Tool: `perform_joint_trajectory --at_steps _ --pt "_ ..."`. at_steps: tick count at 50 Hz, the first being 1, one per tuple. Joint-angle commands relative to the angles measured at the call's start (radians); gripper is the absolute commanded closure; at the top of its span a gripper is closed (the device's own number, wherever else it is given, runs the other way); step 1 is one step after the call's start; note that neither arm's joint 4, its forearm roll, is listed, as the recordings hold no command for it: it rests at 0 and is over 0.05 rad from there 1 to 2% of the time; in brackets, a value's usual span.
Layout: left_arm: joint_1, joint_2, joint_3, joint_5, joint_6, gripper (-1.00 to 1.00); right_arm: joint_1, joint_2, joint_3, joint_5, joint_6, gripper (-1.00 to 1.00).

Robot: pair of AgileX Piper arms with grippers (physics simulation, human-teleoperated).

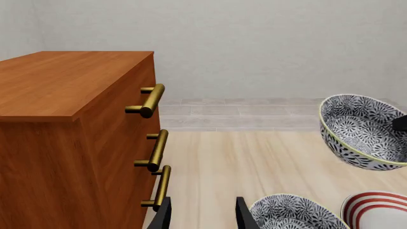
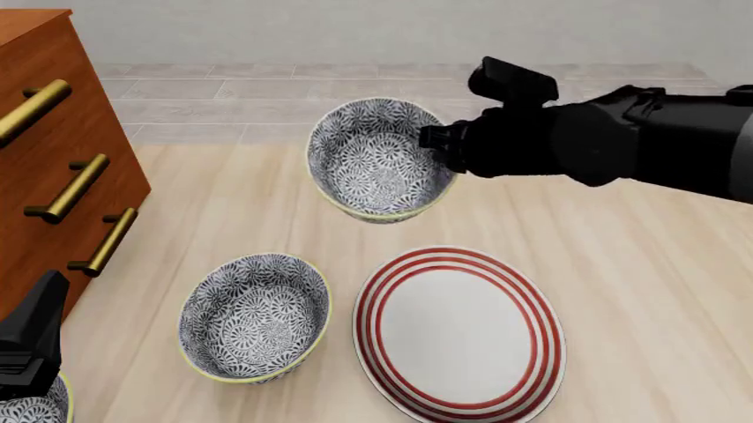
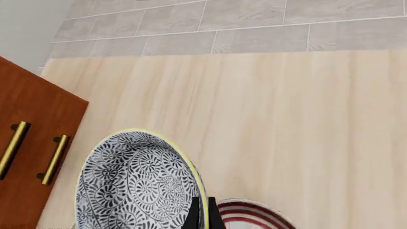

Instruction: Pick up the bowl and put it in the front on the plate.

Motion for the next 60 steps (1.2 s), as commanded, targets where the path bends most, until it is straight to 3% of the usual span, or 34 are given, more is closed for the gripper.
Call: perform_joint_trajectory --at_steps 1,35,43,60 --pt "0.000 0.000 0.000 0.000 0.000 -1.00 -0.041 -0.101 0.102 -0.004 -0.002 1.00" --pt "0.000 0.000 0.000 0.000 0.000 -1.00 -0.065 -0.319 0.371 -0.004 0.067 1.00" --pt "0.000 0.000 0.000 0.000 0.000 -1.00 -0.054 -0.359 0.483 -0.045 0.109 1.00" --pt "0.000 0.000 0.000 0.000 0.000 -1.00 -0.036 -0.387 0.570 -0.075 0.142 1.00"
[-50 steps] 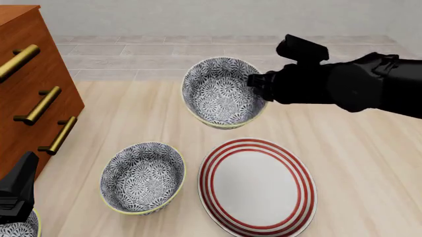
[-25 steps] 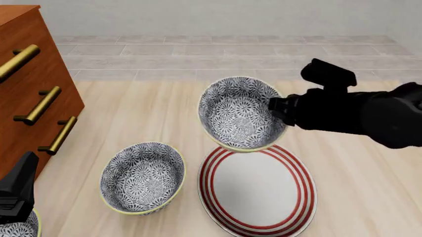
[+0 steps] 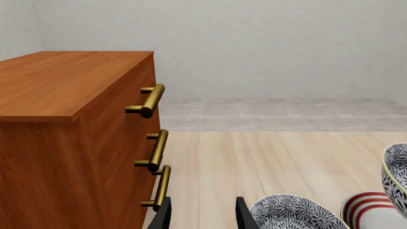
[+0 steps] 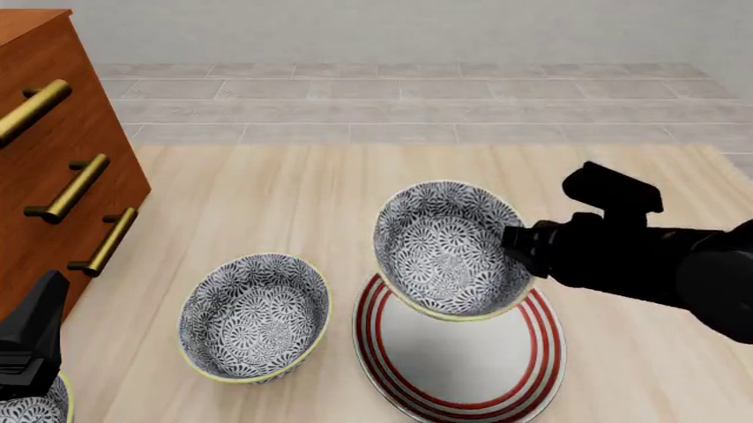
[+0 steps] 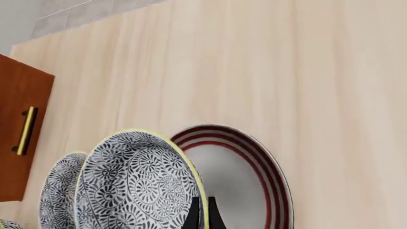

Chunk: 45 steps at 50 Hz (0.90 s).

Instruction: Pick up the bowl and put it in the front on the plate.

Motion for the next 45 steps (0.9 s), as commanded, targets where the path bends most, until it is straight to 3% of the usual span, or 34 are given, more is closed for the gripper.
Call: perform_joint_trajectory --at_steps 1,31,45 --pt "0.000 0.000 0.000 0.000 0.000 -1.00 0.023 -0.019 0.072 -0.033 0.034 1.00" --pt "0.000 0.000 0.000 0.000 0.000 -1.00 0.029 -0.016 0.178 -0.104 0.058 1.00" --pt "0.000 0.000 0.000 0.000 0.000 -1.00 -0.009 0.020 0.195 -0.131 0.019 1.00"
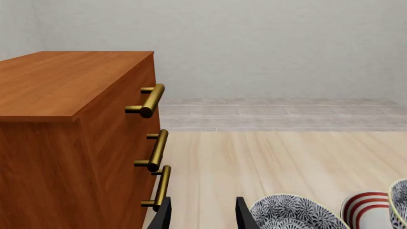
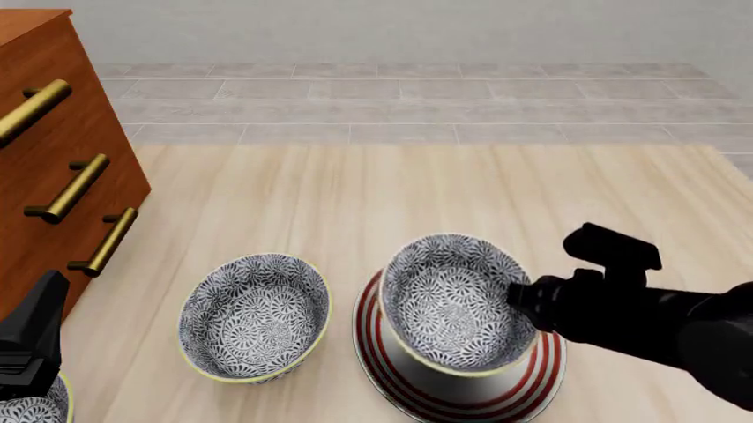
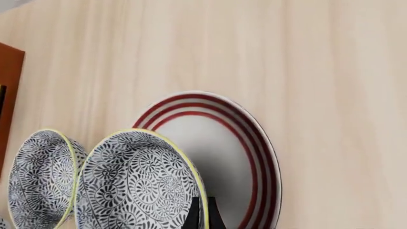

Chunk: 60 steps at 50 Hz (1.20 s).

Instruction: Pick up the bowl and put it in the front on the plate.

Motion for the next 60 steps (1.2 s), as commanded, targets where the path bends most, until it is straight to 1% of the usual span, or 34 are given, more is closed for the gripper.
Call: perform_joint_trajectory --at_steps 1,7,15,27,38,60 --pt "0.000 0.000 0.000 0.000 0.000 -1.00 -0.026 0.018 0.014 -0.024 -0.021 1.00" --pt "0.000 0.000 0.000 0.000 0.000 -1.00 -0.024 0.043 0.011 -0.034 -0.040 1.00" --pt "0.000 0.000 0.000 0.000 0.000 -1.00 -0.017 0.055 0.020 -0.050 -0.035 1.00" --pt "0.000 0.000 0.000 0.000 0.000 -1.00 -0.016 0.068 0.019 -0.058 -0.042 1.00" --pt "0.000 0.000 0.000 0.000 0.000 -1.00 -0.009 0.091 0.035 -0.089 -0.031 1.00" --pt "0.000 0.000 0.000 0.000 0.000 -1.00 -0.014 0.087 0.040 -0.092 -0.037 1.00"
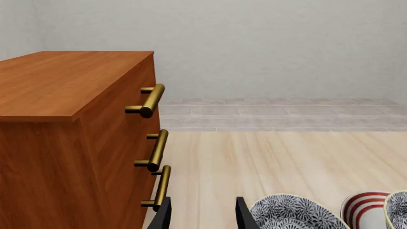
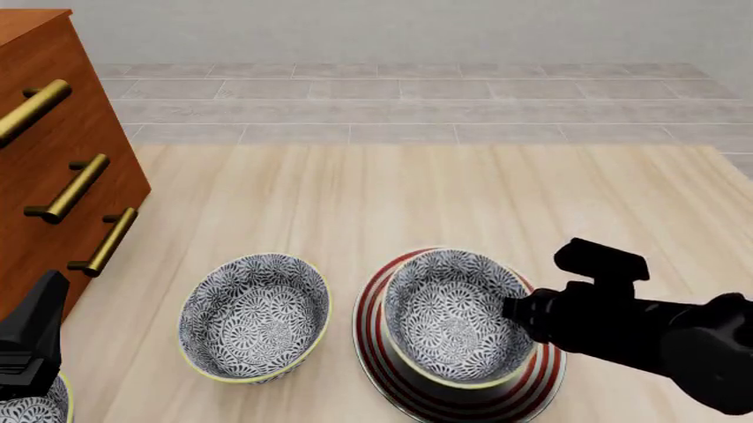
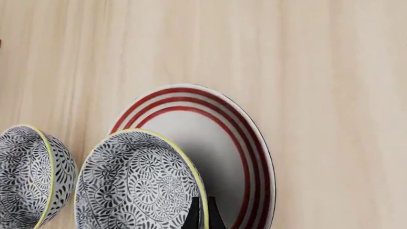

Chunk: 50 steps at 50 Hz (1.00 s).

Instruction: Pick up the bowl and put it in the front on the plate.

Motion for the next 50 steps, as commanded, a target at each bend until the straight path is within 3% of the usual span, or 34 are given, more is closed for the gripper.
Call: perform_joint_trajectory --at_steps 1,9,10,30,50 --pt "0.000 0.000 0.000 0.000 0.000 -1.00 -0.001 0.003 0.003 -0.011 0.005 1.00" --pt "0.000 0.000 0.000 0.000 0.000 -1.00 -0.004 0.012 0.010 -0.023 0.003 1.00" --pt "0.000 0.000 0.000 0.000 0.000 -1.00 -0.005 0.009 0.011 -0.020 0.003 -1.00" --pt "0.000 0.000 0.000 0.000 0.000 -1.00 -0.010 -0.013 -0.030 0.034 -0.024 -1.00" --pt "0.000 0.000 0.000 0.000 0.000 -1.00 -0.068 -0.075 -0.139 0.177 -0.116 -1.00"
